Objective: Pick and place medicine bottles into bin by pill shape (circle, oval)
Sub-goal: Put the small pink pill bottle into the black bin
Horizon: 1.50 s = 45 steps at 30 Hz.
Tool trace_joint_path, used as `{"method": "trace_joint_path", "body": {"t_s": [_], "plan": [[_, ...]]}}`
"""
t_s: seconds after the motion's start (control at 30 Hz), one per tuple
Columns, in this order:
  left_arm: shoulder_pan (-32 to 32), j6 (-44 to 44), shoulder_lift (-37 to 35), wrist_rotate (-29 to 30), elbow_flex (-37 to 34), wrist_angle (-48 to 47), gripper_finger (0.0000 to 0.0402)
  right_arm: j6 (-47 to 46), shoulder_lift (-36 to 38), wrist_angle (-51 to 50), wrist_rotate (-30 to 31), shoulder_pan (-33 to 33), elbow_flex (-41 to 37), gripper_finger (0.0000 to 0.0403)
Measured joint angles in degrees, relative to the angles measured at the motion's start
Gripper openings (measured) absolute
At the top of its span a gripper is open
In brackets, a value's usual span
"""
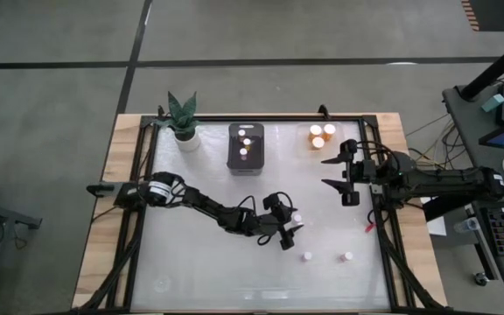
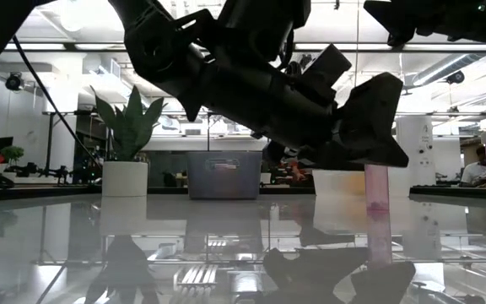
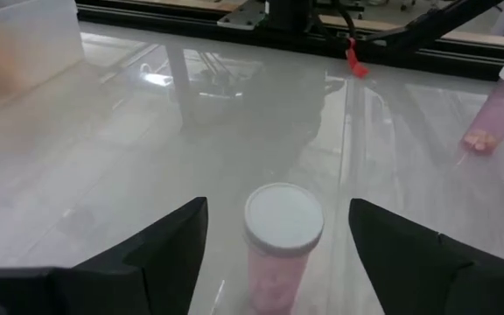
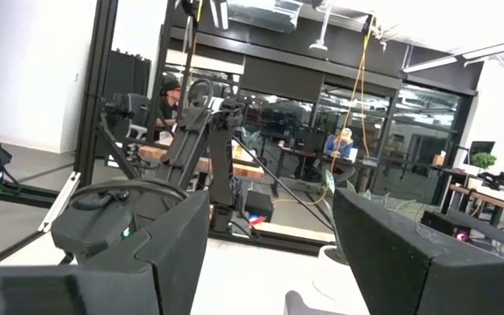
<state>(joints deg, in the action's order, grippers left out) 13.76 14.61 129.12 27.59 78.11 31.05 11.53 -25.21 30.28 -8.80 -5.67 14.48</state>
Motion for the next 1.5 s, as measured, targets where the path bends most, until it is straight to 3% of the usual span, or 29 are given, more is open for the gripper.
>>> {"method": "trace_joint_path", "body": {"t_s": [0.7,0.93,1.17,1.5], "plan": [[-0.1,-0.6,-0.9,0.0,0.0,-1.2,0.0085,0.0,0.0,-0.7,1.4,0.0,0.0,0.0233],[-0.5,-2.7,-6.8,0.1,-1.3,-6.8,0.0094,0.1,0.0,-1.3,2.2,0.0,0.0,0.0233],[-1.5,-8.1,-17.5,1.9,-7.7,-8.1,0.0095,0.7,0.0,-2.5,3.4,0.0,0.0,0.0233],[-8.1,-9.0,-34.0,11.1,-20.9,-9.2,0.0096,1.9,0.0,-3.5,6.1,0.0,0.0,0.0233]]}}
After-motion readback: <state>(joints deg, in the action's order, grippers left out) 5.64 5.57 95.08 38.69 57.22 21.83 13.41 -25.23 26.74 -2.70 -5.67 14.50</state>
